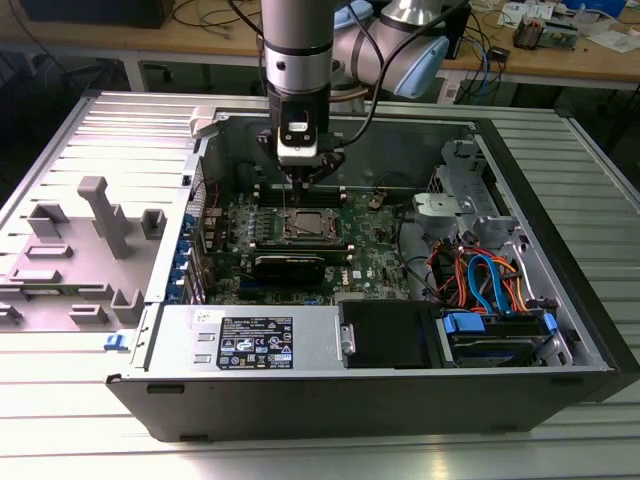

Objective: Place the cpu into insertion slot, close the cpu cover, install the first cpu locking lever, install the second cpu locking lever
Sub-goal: 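Install the first cpu locking lever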

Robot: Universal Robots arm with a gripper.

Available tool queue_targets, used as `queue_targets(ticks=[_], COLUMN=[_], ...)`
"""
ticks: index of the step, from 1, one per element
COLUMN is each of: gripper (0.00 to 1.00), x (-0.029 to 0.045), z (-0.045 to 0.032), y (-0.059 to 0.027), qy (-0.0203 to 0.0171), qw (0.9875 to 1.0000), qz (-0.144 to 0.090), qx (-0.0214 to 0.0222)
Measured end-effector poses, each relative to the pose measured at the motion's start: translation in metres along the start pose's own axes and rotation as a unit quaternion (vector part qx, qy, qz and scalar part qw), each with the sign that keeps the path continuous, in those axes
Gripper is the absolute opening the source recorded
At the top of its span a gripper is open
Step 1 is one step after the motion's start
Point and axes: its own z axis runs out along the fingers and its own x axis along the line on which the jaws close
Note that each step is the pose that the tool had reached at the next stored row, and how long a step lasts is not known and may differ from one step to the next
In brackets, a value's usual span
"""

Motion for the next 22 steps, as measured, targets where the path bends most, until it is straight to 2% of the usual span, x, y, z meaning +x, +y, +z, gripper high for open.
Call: queue_targets(ticks=[3,7,9,22], gripper=[0.11,0.11,0.11,0.11], x=[0.0000,0.0002,0.0012,0.0035], z=[0.0000,0.0000,0.0000,-0.0001], y=[0.0000,-0.0001,-0.0007,-0.0021], qy=[0.0002,0.0003,0.0004,0.0004], qw=[0.9996,0.9982,0.9977,0.9973], qz=[-0.027,-0.059,-0.068,-0.074], qx=[-0.0011,-0.0025,-0.0028,-0.0030])
